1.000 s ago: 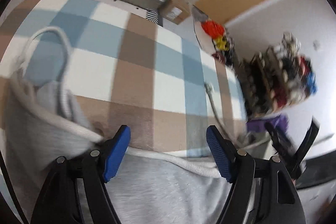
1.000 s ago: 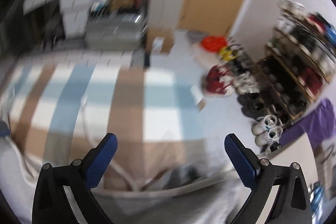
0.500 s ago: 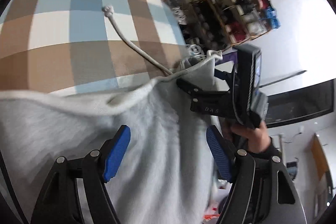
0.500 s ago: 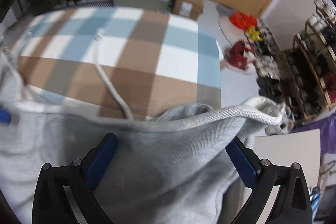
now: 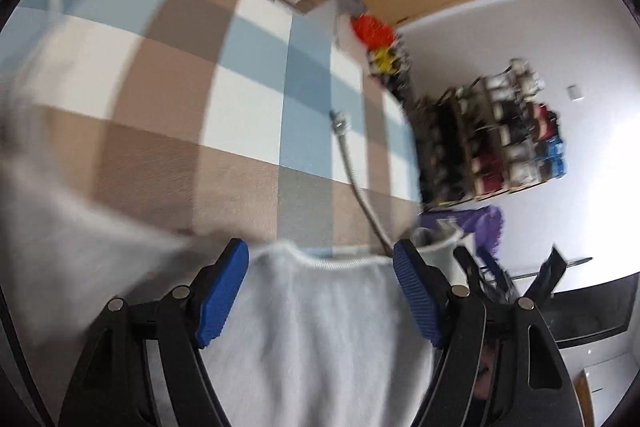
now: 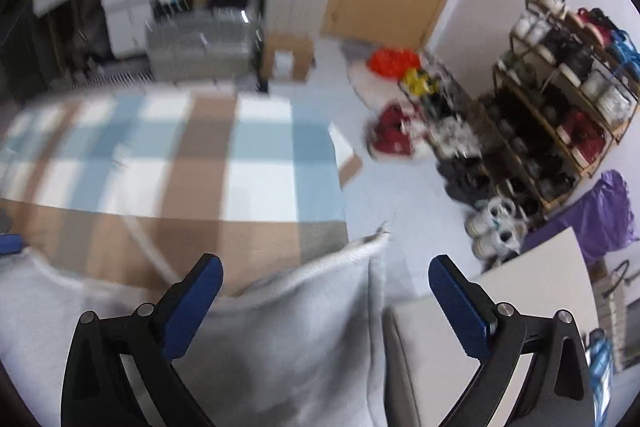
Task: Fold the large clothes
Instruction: 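Lower the flipped hoodie onto the bed and open both grippers, then press and smooth the folded grey hoodie with both grippers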
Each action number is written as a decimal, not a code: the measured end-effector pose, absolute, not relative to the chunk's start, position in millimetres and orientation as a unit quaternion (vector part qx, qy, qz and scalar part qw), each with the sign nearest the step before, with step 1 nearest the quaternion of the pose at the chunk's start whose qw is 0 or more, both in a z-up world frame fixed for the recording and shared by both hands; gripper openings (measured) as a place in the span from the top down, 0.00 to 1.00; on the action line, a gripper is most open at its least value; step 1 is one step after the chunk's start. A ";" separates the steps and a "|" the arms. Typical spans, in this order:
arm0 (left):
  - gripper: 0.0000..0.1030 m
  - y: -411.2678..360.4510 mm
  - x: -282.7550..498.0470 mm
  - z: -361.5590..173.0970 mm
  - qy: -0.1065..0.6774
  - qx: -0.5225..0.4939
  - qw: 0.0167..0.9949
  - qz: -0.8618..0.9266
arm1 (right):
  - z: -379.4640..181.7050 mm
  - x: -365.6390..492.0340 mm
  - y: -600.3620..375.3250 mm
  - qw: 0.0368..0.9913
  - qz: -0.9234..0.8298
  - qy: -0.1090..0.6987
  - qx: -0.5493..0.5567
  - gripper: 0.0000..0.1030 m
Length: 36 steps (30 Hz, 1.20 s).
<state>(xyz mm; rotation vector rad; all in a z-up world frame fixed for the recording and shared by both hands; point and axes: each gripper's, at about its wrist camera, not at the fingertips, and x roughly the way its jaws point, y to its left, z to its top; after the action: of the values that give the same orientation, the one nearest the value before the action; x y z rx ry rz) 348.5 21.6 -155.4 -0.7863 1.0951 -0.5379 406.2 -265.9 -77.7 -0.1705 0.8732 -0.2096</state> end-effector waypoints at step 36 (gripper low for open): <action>0.32 25.6 196.2 -178.2 0.488 -0.257 0.793 -0.258 | -125.3 271.8 -83.8 0.808 0.086 0.575 -0.091 0.00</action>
<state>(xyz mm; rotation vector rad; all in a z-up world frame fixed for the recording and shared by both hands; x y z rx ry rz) 196.2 25.6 -178.2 -0.5530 1.0493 -0.5545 271.8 -83.8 -125.3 -0.1956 1.2301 0.1840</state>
